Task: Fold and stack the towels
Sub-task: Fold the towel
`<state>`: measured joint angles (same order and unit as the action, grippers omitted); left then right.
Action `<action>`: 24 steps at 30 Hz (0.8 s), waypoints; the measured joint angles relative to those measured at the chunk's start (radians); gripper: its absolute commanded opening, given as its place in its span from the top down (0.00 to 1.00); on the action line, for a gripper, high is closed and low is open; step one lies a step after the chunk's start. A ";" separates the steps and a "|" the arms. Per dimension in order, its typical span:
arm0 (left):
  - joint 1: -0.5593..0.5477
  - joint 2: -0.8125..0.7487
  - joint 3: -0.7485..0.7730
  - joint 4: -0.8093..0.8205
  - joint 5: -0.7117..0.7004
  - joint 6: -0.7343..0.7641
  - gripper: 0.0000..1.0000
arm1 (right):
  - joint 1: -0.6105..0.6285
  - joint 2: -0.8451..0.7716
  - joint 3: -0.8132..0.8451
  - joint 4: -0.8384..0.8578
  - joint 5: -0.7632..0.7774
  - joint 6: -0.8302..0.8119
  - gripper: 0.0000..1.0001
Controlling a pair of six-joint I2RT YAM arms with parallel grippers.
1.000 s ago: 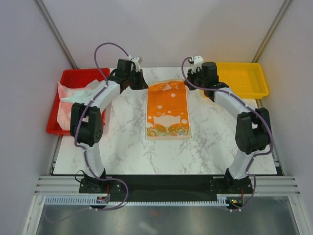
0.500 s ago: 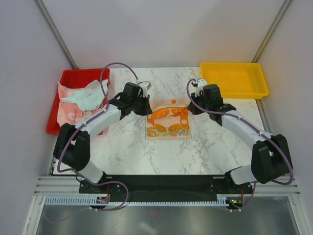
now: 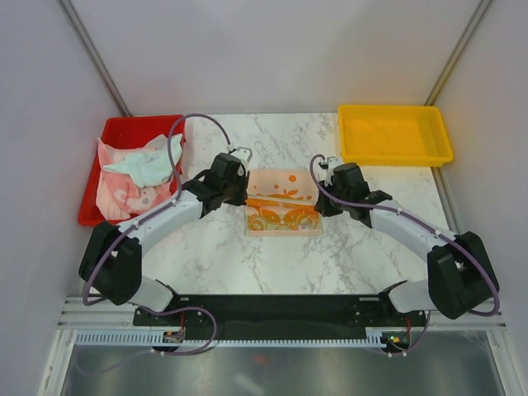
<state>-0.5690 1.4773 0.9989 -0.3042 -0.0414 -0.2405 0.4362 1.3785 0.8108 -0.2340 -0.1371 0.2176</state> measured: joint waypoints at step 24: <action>-0.091 -0.040 -0.119 0.001 -0.031 -0.063 0.98 | 0.014 -0.066 -0.084 0.008 0.060 0.058 1.00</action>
<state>-0.6598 1.4368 0.8795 -0.3035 -0.0719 -0.3035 0.4507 1.3125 0.7273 -0.2260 -0.0769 0.2760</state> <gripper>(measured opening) 0.043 0.032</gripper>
